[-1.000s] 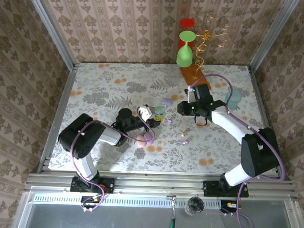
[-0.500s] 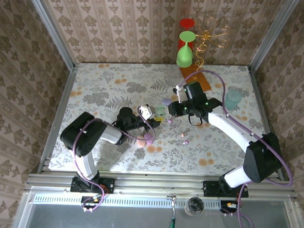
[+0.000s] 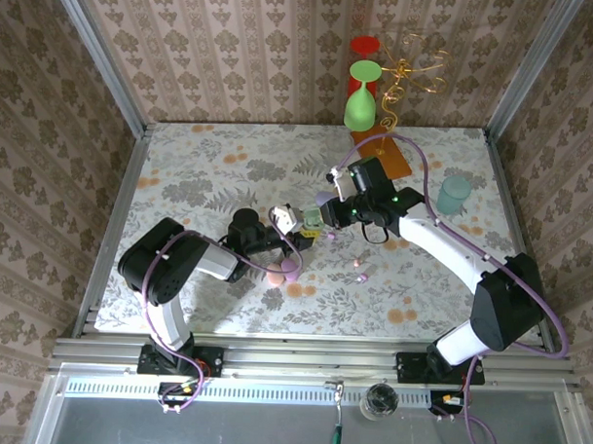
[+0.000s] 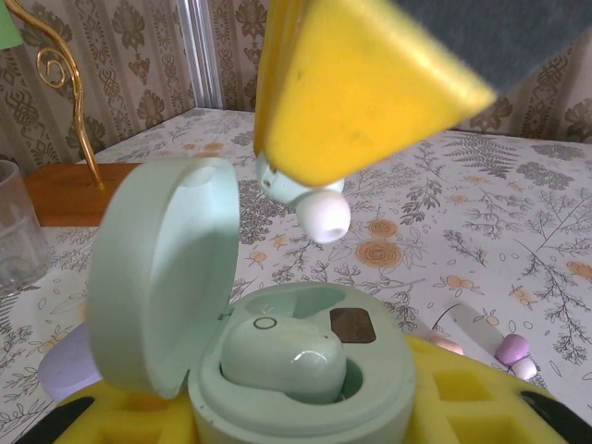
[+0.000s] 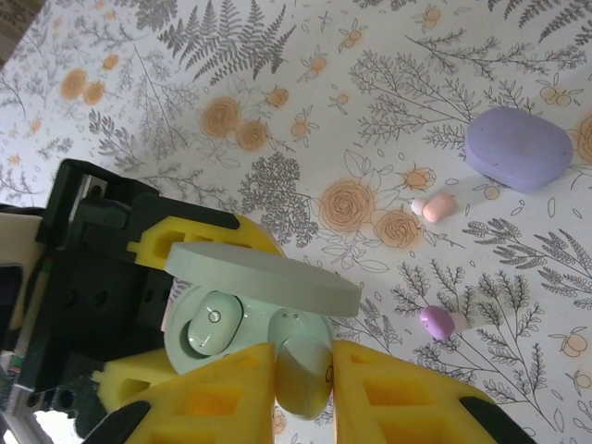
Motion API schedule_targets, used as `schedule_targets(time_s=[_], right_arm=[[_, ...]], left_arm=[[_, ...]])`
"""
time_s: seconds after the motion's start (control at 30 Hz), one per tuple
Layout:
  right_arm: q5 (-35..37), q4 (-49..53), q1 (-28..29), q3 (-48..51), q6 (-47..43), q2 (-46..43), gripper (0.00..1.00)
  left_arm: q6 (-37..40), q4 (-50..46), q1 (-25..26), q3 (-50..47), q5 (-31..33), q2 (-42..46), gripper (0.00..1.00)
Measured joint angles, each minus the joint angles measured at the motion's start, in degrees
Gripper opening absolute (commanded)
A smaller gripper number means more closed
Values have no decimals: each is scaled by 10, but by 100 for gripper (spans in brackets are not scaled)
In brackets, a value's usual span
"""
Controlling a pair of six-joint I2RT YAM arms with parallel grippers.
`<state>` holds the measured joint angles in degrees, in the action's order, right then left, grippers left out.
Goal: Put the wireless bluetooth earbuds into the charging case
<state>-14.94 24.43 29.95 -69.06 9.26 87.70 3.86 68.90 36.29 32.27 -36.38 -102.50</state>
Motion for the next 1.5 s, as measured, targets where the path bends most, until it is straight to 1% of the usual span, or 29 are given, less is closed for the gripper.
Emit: schedule_targets(time_s=[0.83, 1.17, 1.27, 1.33, 1.5], right_arm=[[-2, 14, 7, -7, -21, 28, 22], [-3, 15, 12, -8, -26, 28, 38], [-4, 13, 12, -7, -19, 27, 46], [-5, 13, 12, -7, -15, 24, 50], [-19, -8, 7, 16, 6, -23, 58]], left_arm=[[-13, 1, 0, 1, -6, 0, 21], [-17, 7, 0, 2, -9, 0, 21], [-18, 10, 0, 3, -9, 0, 22], [-19, 10, 0, 3, -9, 0, 22], [-19, 10, -4, 1, -9, 3, 21]])
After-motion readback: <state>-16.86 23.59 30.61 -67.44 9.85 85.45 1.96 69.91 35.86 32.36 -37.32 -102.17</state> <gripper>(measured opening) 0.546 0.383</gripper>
